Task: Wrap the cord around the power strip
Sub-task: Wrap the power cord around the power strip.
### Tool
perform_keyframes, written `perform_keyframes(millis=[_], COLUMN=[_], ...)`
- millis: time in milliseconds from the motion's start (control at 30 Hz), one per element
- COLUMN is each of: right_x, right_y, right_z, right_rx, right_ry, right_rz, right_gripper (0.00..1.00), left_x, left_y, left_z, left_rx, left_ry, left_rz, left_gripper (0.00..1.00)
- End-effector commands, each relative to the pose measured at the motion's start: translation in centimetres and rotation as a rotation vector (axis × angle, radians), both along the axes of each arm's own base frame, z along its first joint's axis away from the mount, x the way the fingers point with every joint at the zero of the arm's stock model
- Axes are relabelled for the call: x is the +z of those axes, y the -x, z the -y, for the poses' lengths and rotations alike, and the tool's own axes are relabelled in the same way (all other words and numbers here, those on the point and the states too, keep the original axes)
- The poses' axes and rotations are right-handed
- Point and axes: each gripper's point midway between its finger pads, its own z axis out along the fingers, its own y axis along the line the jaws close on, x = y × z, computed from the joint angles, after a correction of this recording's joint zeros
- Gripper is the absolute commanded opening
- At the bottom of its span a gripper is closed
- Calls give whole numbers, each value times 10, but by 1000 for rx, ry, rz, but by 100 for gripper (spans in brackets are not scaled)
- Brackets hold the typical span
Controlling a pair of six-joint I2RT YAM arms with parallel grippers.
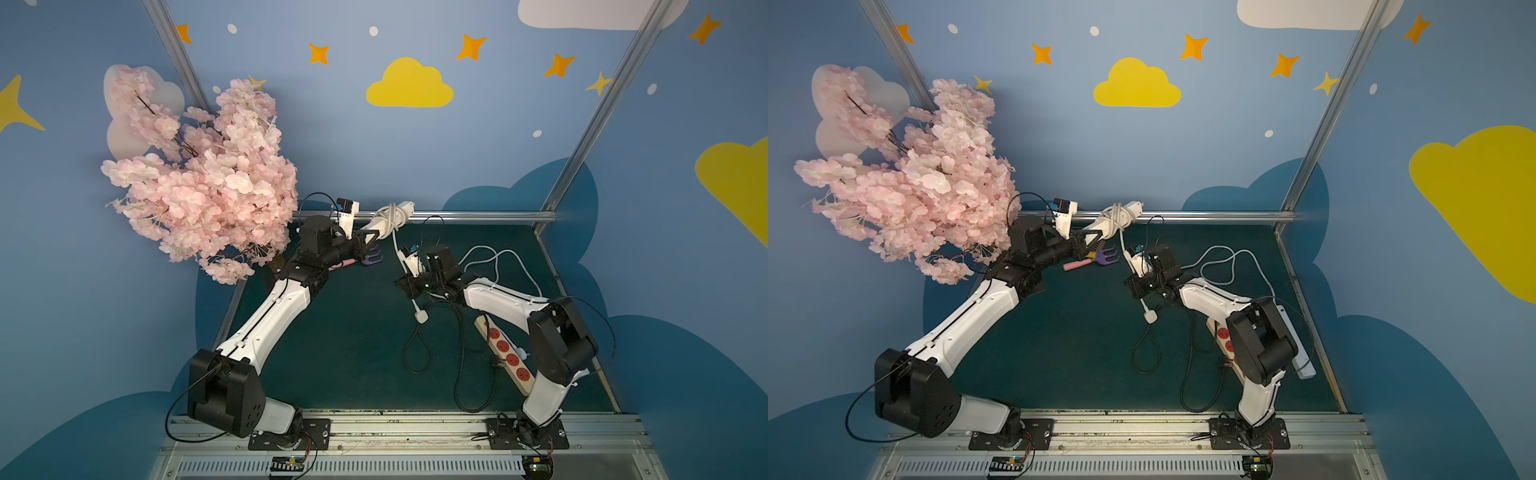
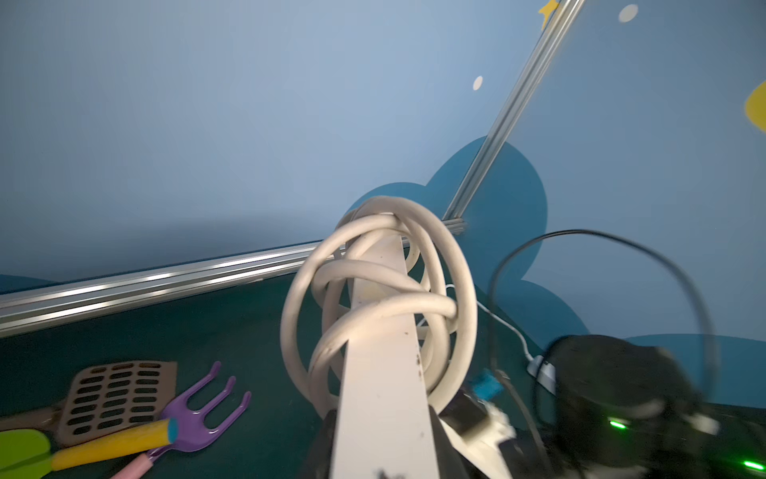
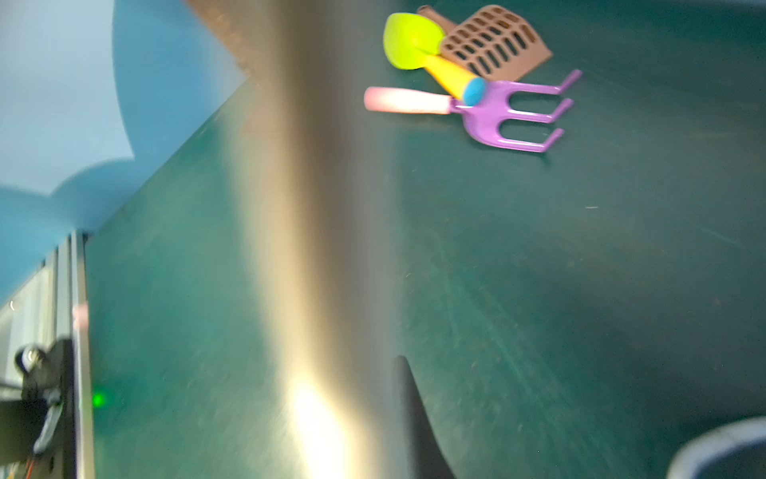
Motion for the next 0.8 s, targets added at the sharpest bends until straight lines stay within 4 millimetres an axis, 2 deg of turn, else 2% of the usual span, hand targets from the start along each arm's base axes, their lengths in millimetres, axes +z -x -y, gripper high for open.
perform_keyframes(millis=[0, 133, 233, 300, 400, 467, 500, 600, 667, 767], right_x=[27, 65, 112, 144, 171, 178, 179, 176, 171, 157], right_y=[22, 29, 28, 17, -5, -20, -25, -46, -64, -87], right_z=[22, 44, 49, 51, 61, 64, 64, 63, 69, 84], right_rx=[98, 156, 162, 104, 80, 82, 101, 156, 173, 197], right_ry=[250, 456, 484, 457, 460, 443, 434, 437, 414, 356], right_rz=[208, 429, 678, 836, 893, 906, 919, 958, 904, 802], right_gripper=[0, 0, 0, 0, 0, 0, 0, 0, 0, 0], left_x=[-7, -59, -97, -110, -108, -104, -102, -95, -85, -67], left_y=[-11, -7, 7, 26, 61, 83, 101, 147, 169, 188], left_z=[-5, -7, -3, 9, 31, 44, 54, 75, 84, 91], left_rx=[61, 58, -18, -103, -266, -381, -483, -725, -832, -923], left_ry=[-291, -608, -756, -775, -655, -591, -548, -432, -330, -203], left_rz=[135, 93, -8, -58, -122, -153, -183, -252, -270, -281], left_gripper=[2, 2, 2, 2, 3, 3, 2, 2, 3, 2])
